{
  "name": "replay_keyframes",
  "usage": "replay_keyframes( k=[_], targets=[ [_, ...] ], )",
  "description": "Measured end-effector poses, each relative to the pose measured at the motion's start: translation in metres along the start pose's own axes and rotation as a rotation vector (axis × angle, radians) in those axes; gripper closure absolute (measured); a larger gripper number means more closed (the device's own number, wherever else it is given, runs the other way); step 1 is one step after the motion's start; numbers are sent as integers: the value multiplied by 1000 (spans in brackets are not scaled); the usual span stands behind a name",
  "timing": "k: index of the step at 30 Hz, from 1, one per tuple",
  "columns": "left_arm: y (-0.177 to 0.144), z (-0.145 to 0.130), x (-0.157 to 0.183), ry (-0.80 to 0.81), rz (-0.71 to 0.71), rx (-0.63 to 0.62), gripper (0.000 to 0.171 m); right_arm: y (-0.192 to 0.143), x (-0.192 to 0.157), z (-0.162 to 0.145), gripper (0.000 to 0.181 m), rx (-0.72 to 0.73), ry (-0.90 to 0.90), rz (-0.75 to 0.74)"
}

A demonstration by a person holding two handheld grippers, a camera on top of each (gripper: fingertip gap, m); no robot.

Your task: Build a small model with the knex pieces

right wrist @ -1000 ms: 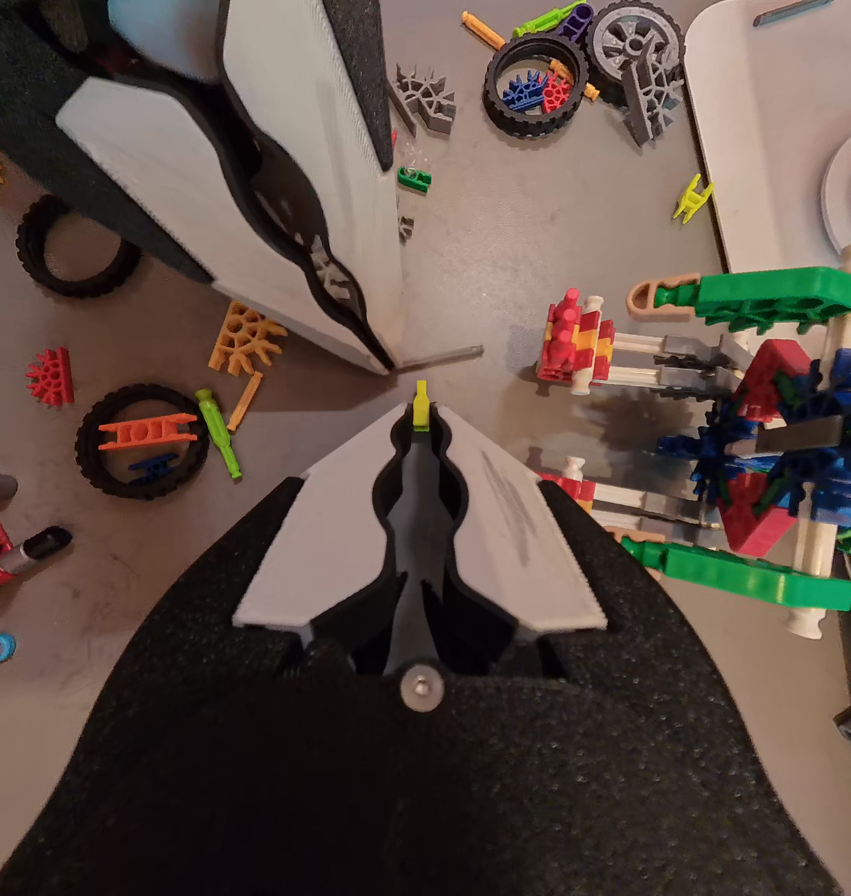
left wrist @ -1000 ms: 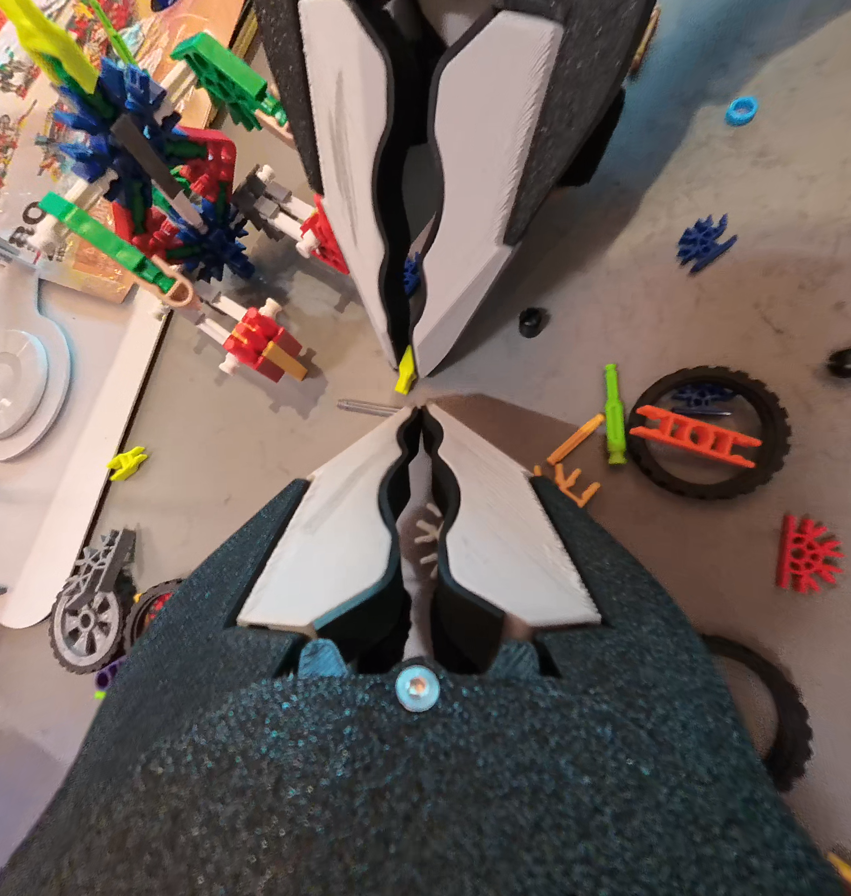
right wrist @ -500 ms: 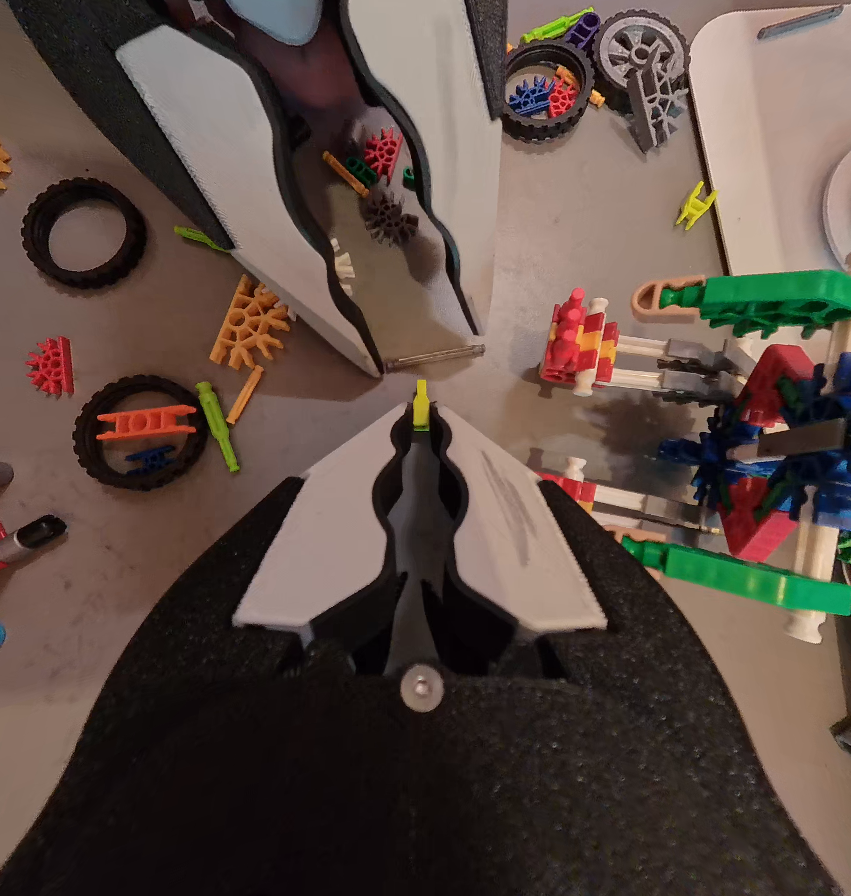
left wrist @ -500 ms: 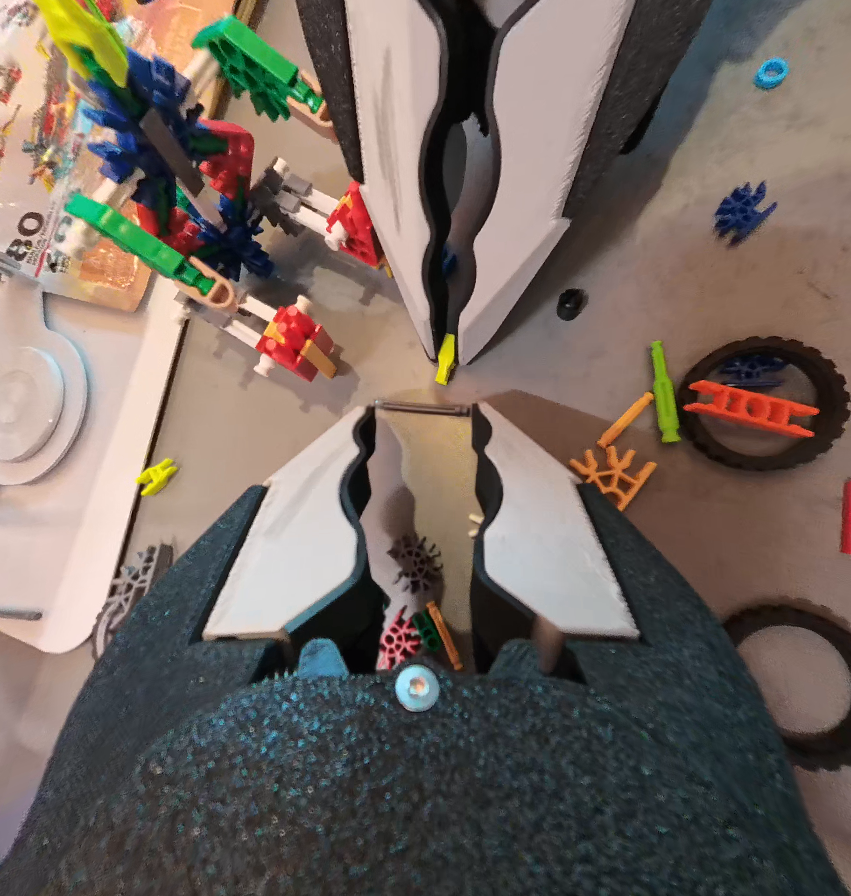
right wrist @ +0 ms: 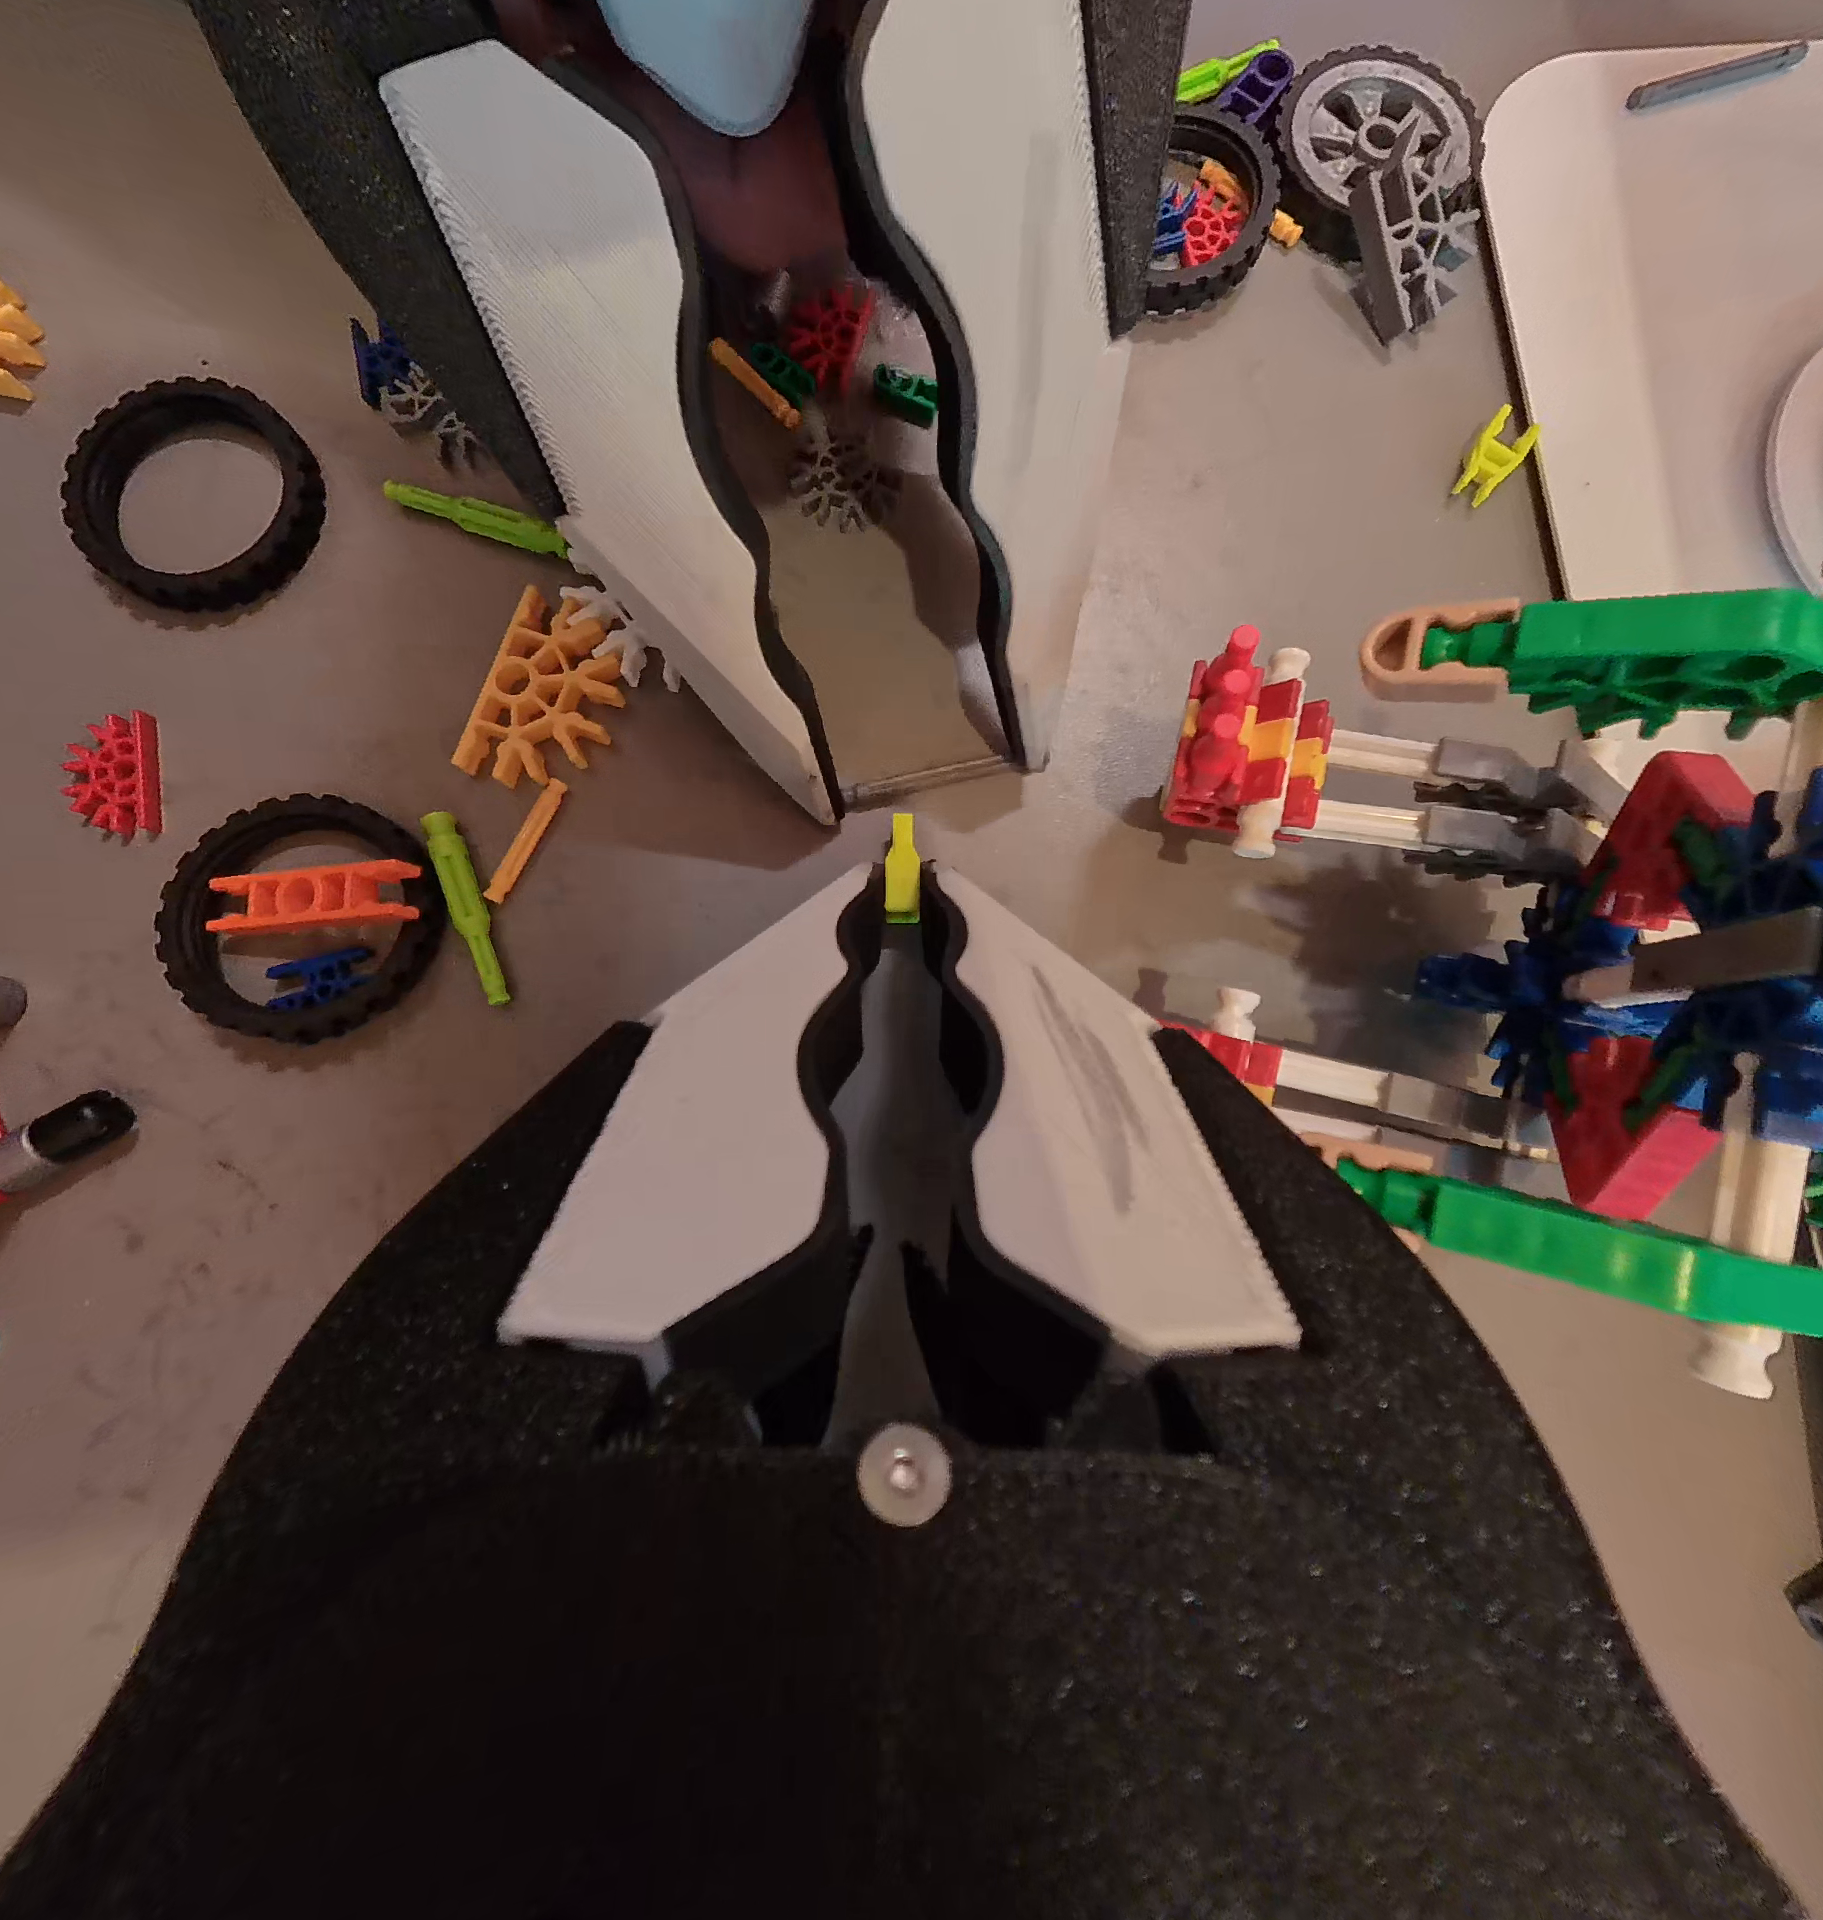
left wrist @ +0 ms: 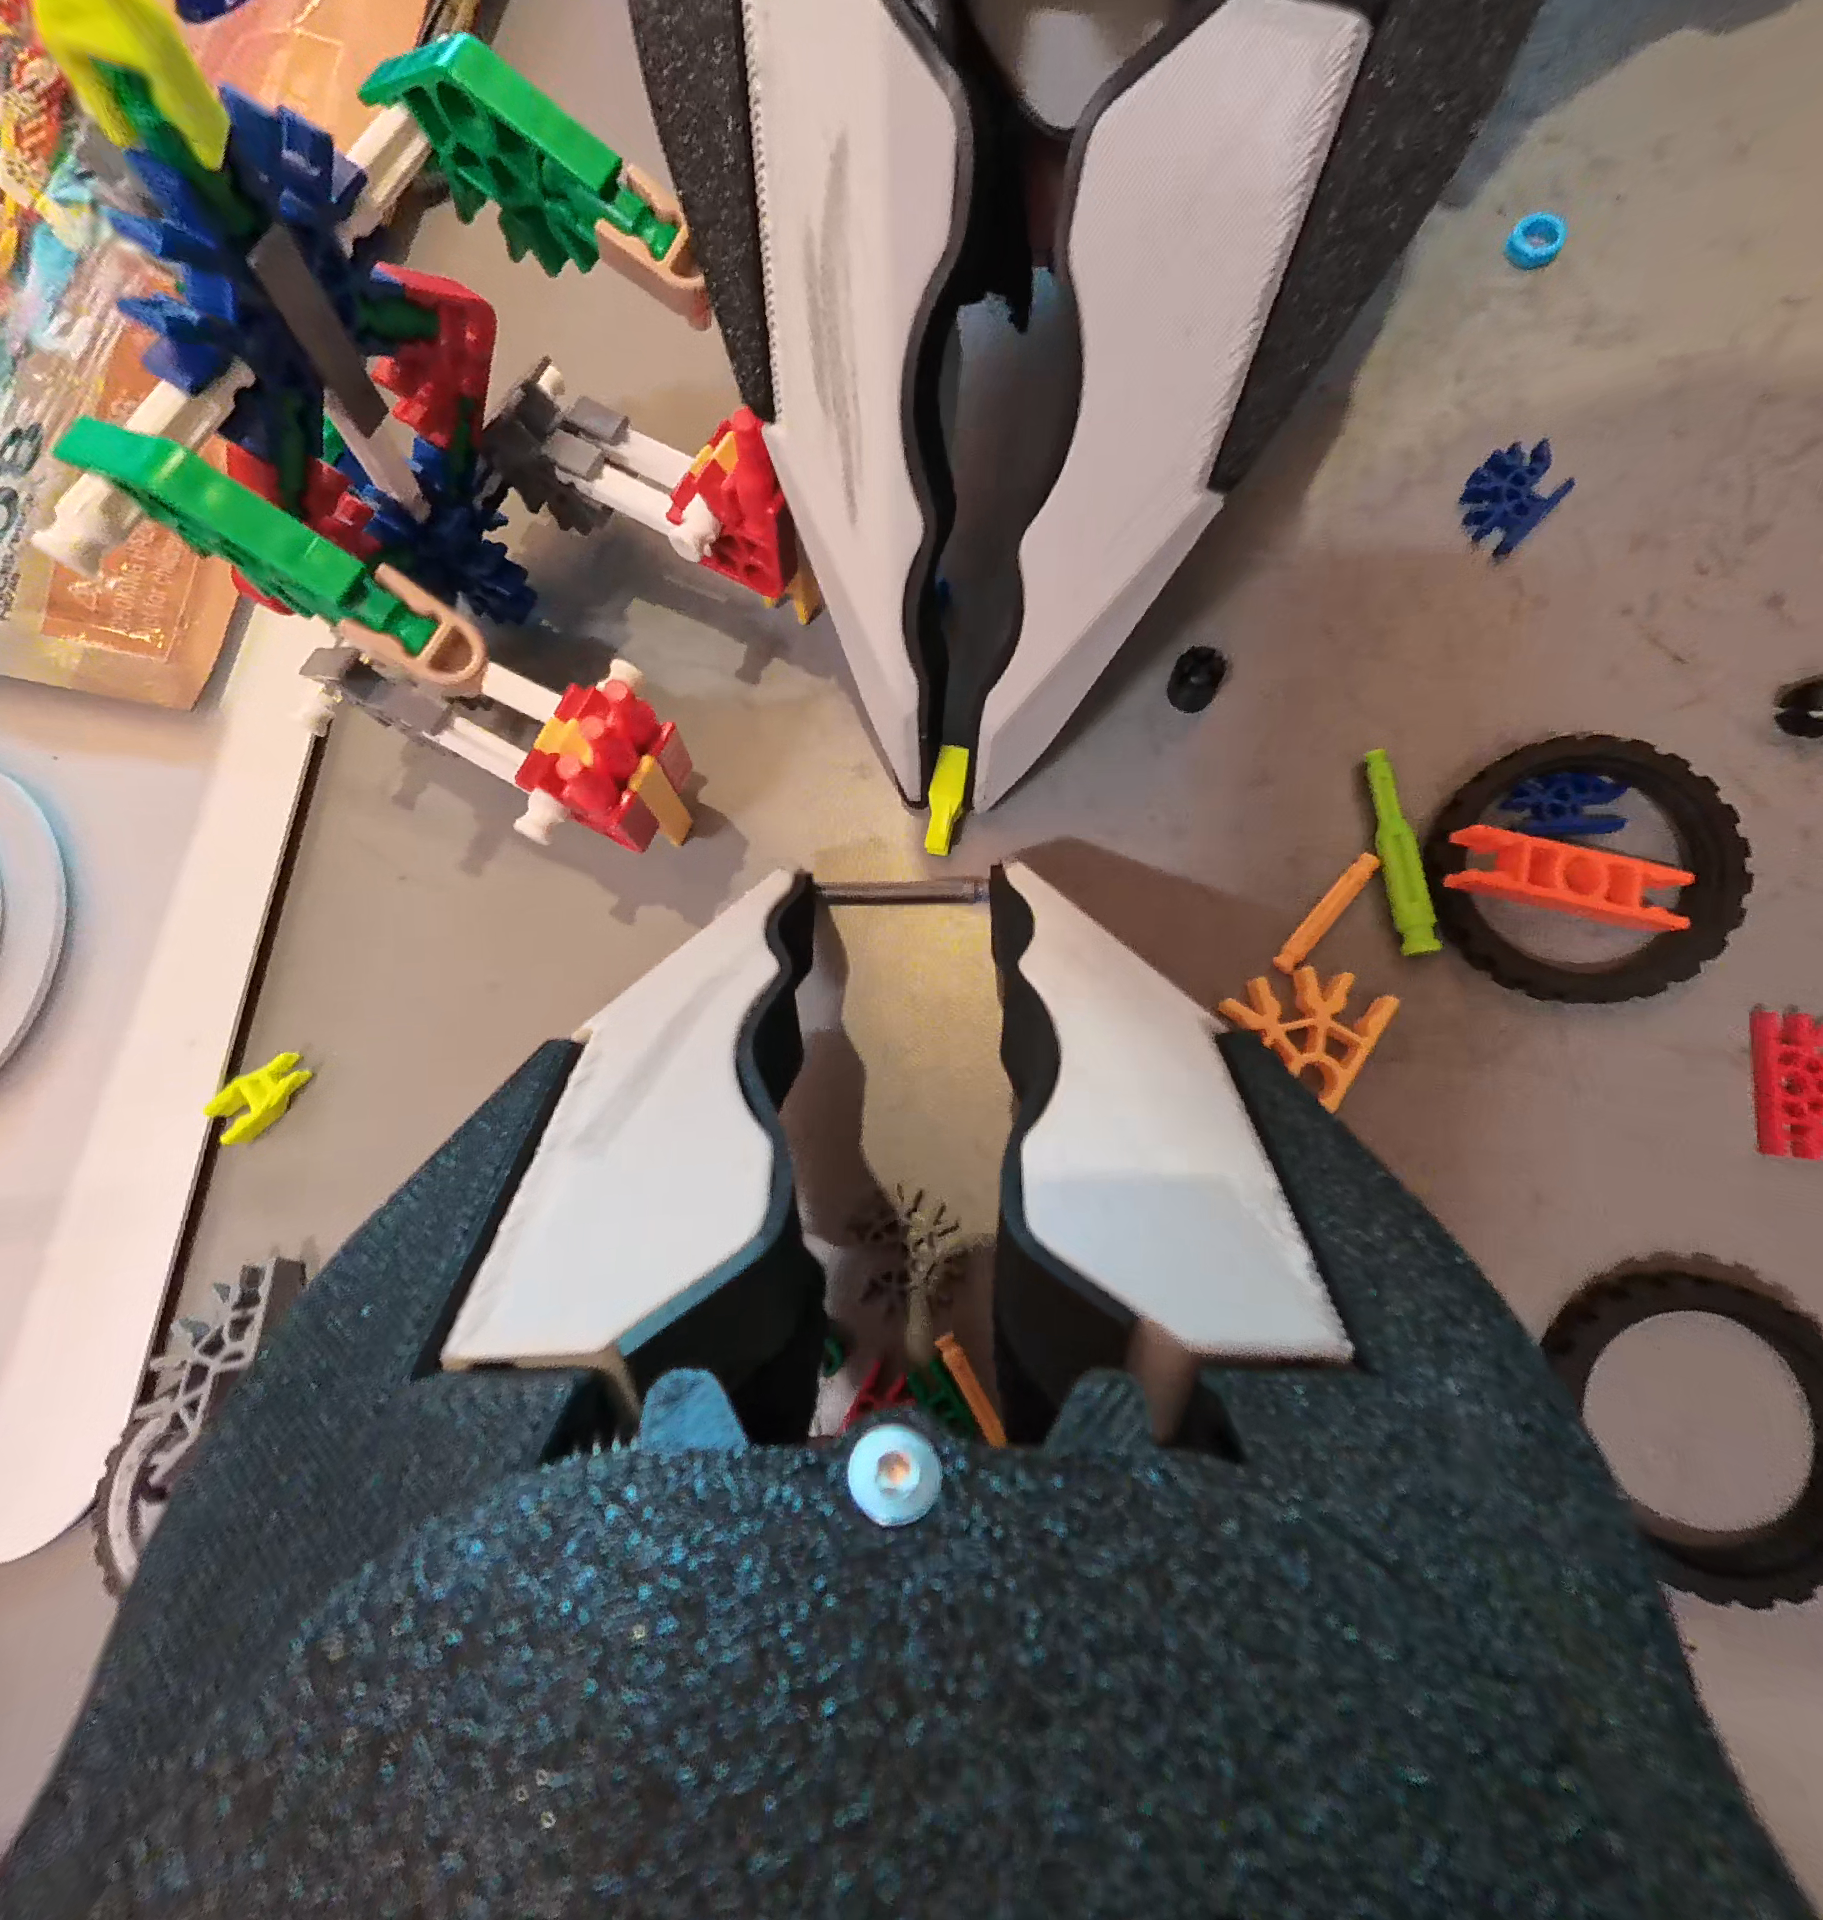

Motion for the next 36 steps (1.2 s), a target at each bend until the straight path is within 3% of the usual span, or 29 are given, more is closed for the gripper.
replay_keyframes(
  k=[8,16,29,36],
  targets=[
    [-4,-3,-6,-16,24,-3,129,0,0,0,175,4,1,4],
    [2,0,-3,-58,-86,22,135,0,0,0,175,7,1,7],
    [-7,-6,4,-62,-41,-67,141,0,0,0,175,9,-4,10],
    [0,-3,18,-62,-111,-66,148,0,0,0,175,9,-4,9]
  ],
)
Point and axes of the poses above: each gripper's, where its closed fingertips meet, y out along the fingers, z out of its top, x = y × z across the jaws, the point moved 3 cm from there along -y, back along the fingers, and after that the axes turned 14 degrees about -z, right-handed, at the moved point
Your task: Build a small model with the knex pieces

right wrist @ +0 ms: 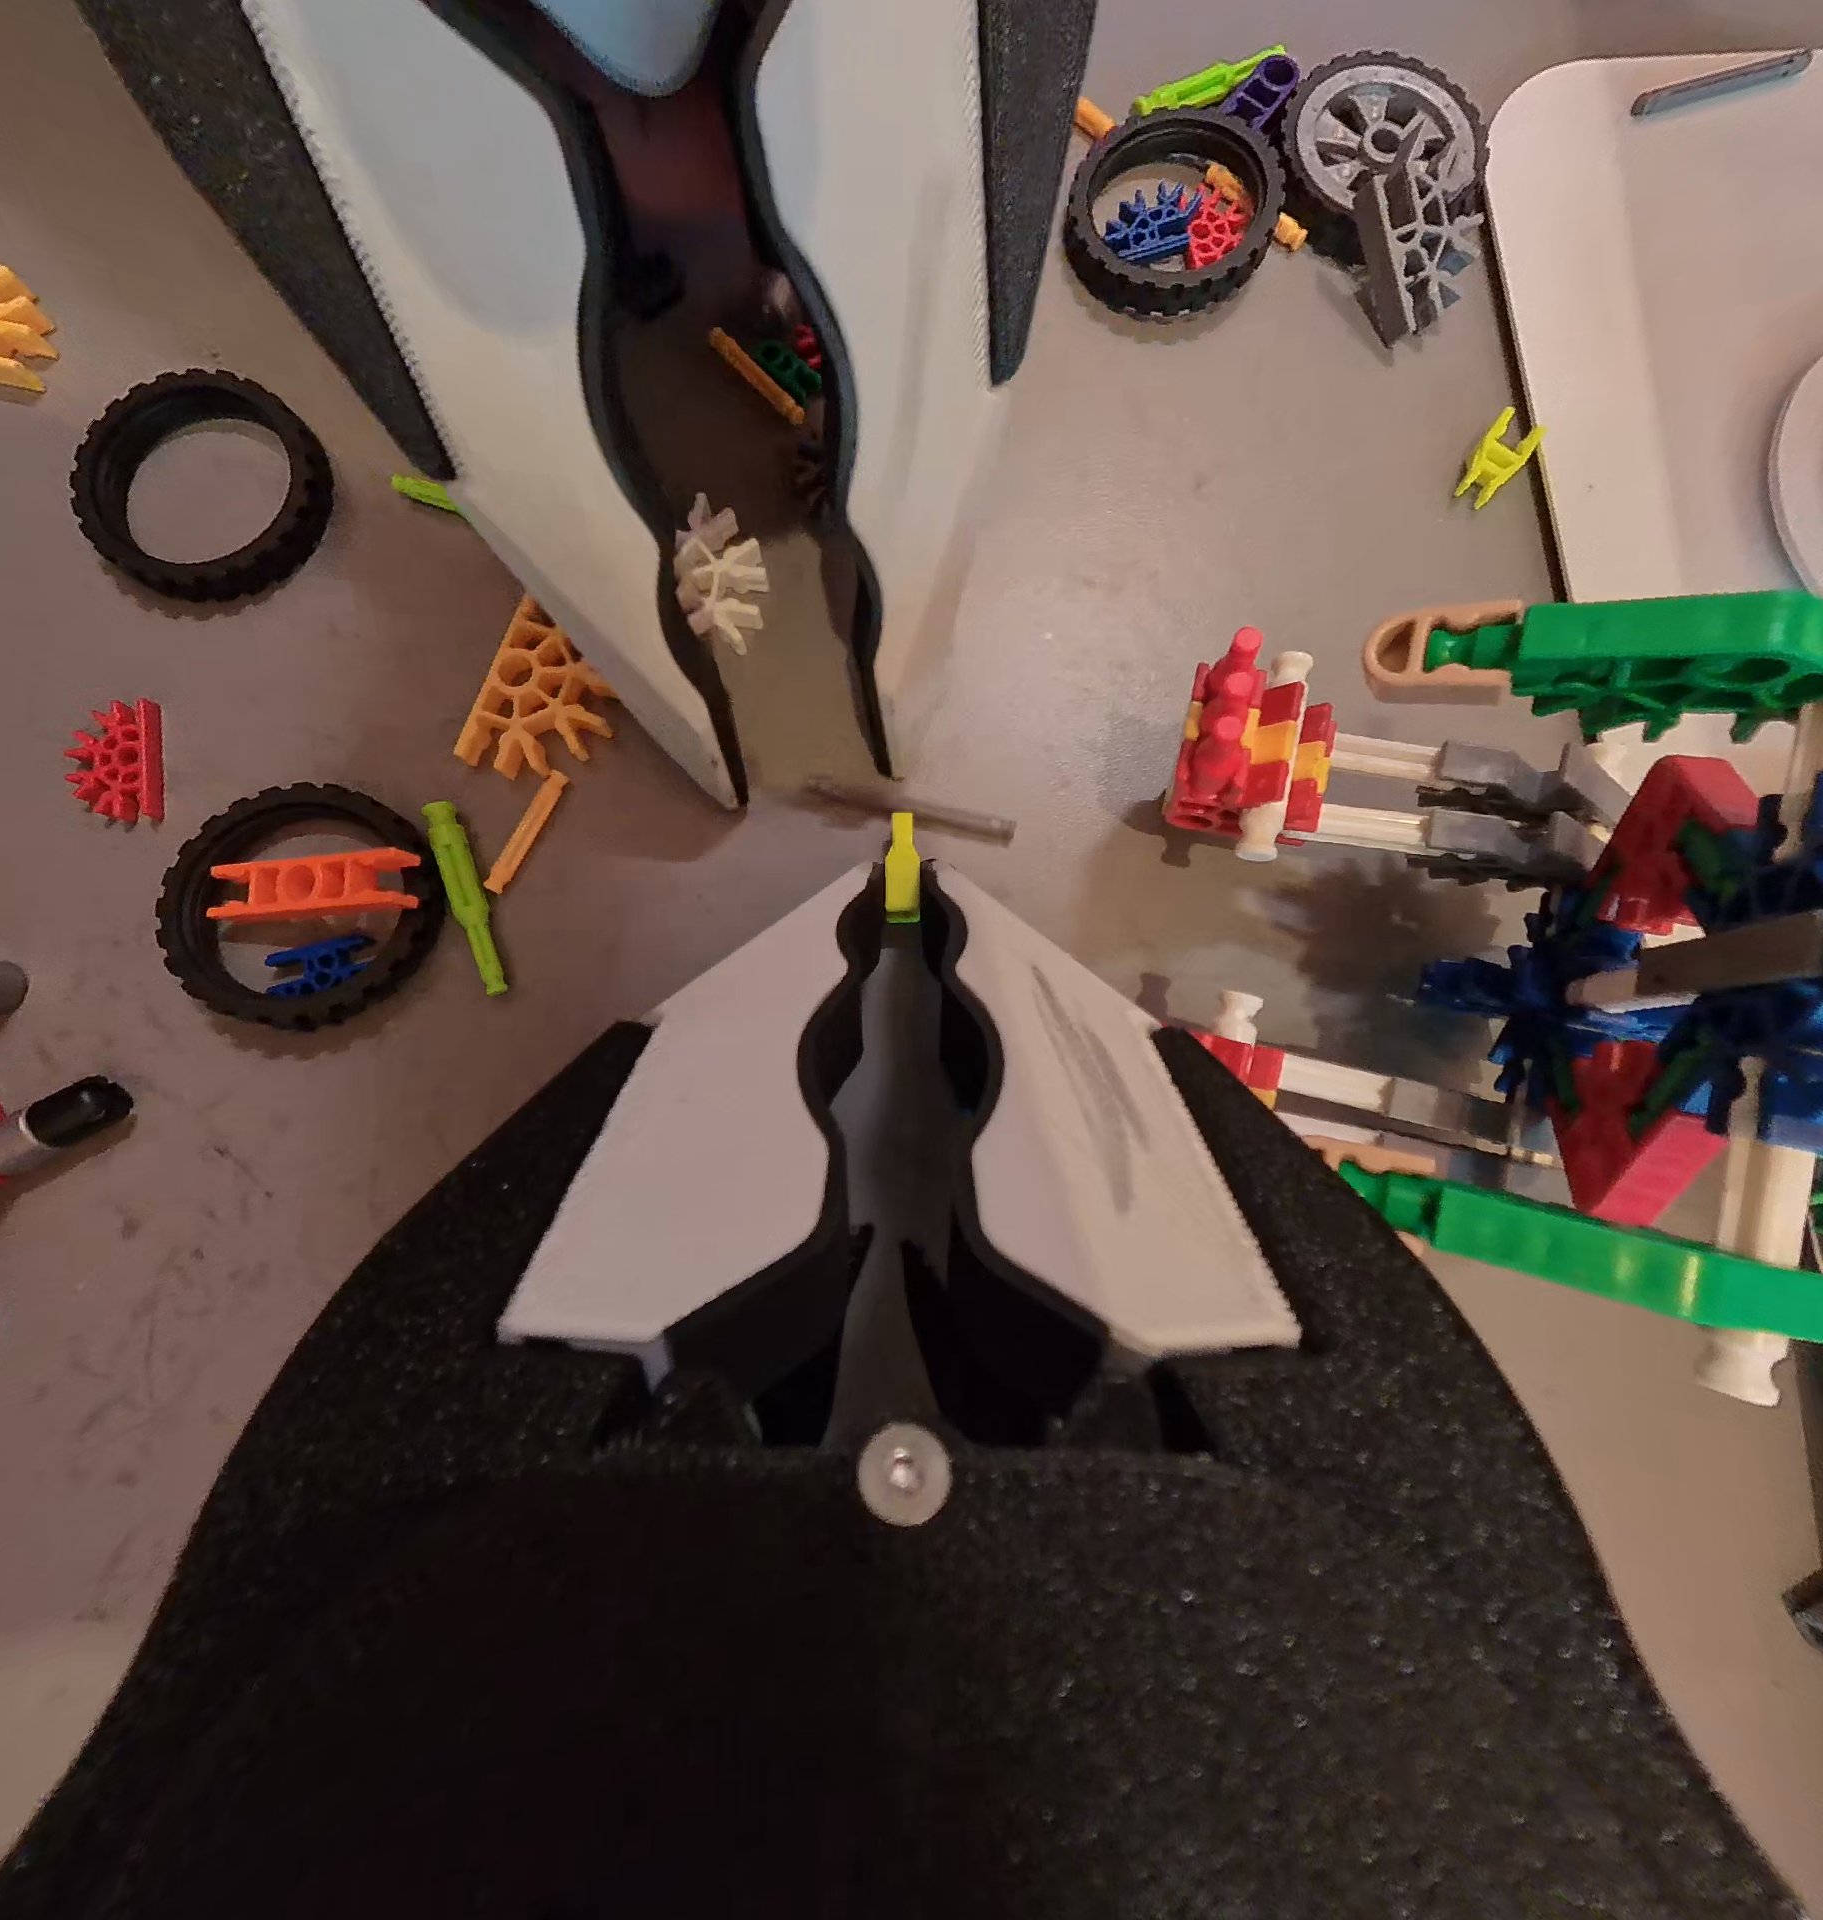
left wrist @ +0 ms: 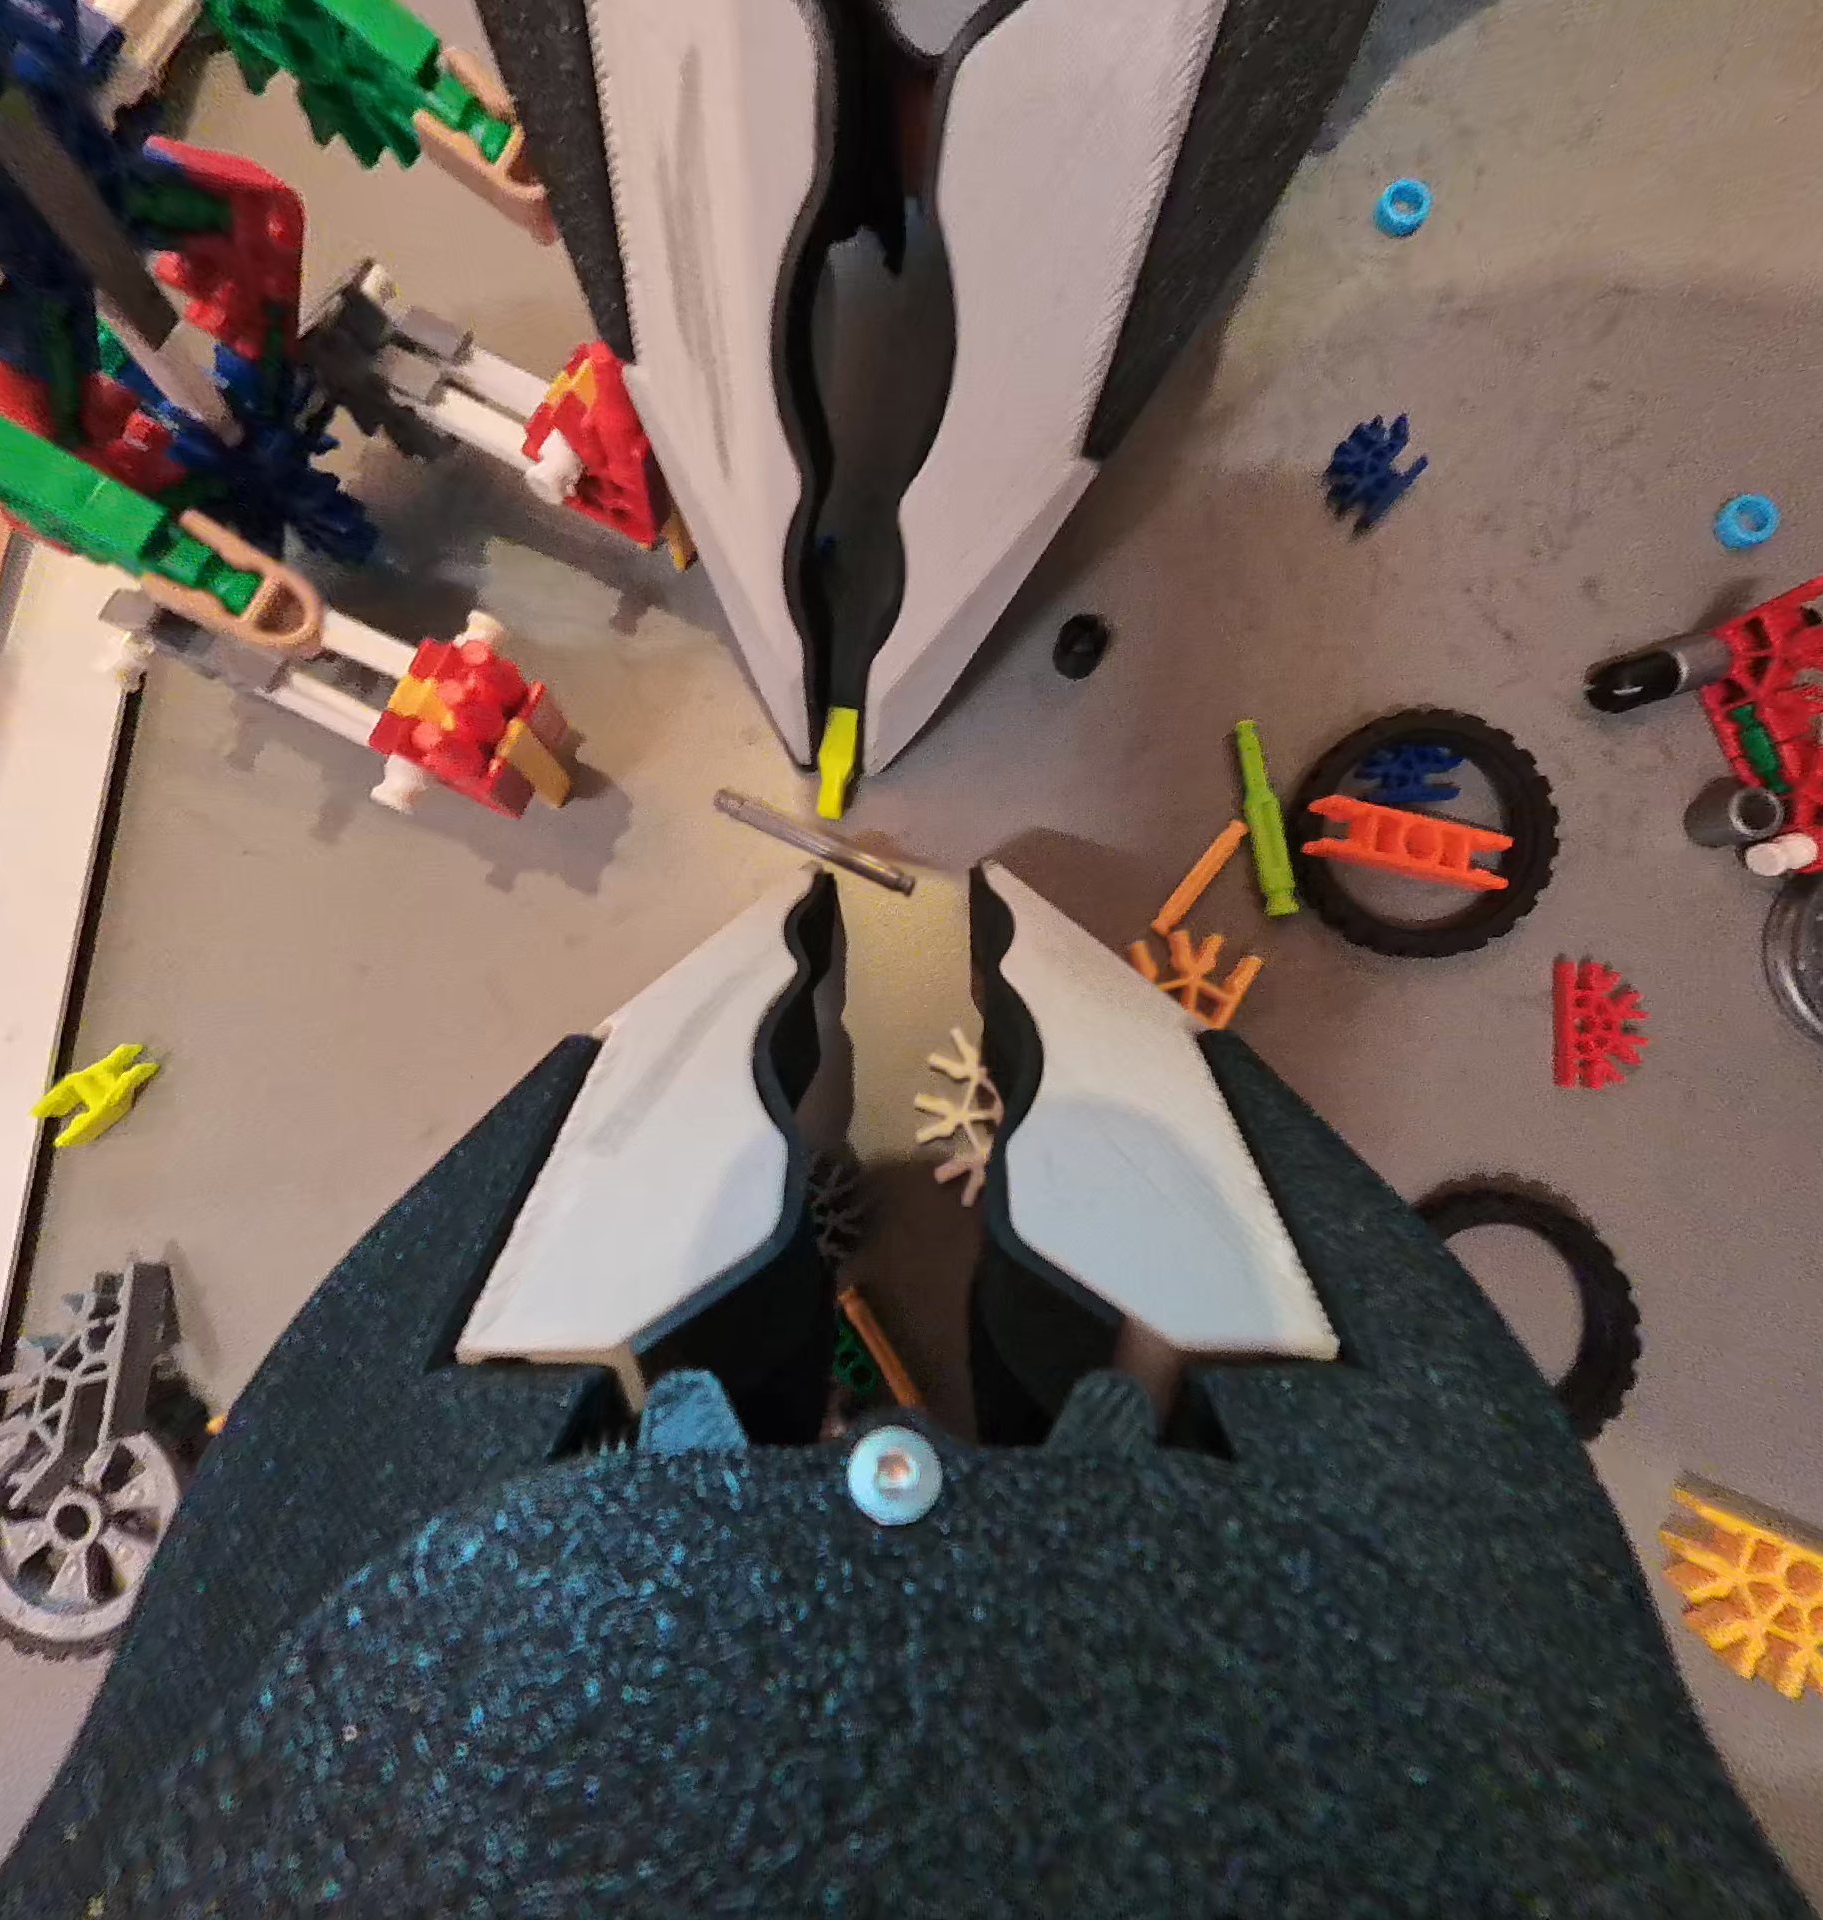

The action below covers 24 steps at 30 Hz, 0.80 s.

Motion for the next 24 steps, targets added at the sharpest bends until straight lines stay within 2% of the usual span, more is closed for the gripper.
replay_keyframes(
  k=[5,9,14,20,24],
  targets=[
    [5,5,6,12,-8,27,148,0,0,0,175,-1,-2,0],
    [-7,3,-2,8,35,44,147,-1,0,-1,175,-2,-7,-1],
    [-9,-4,-9,-13,99,-32,145,-1,0,-1,175,-3,-12,-1],
    [-5,-3,-10,-28,118,-8,154,-2,-1,-1,175,-3,-33,-2],
    [-2,2,-14,21,166,-12,160,-2,-3,-1,175,-3,-49,1]
  ],
)
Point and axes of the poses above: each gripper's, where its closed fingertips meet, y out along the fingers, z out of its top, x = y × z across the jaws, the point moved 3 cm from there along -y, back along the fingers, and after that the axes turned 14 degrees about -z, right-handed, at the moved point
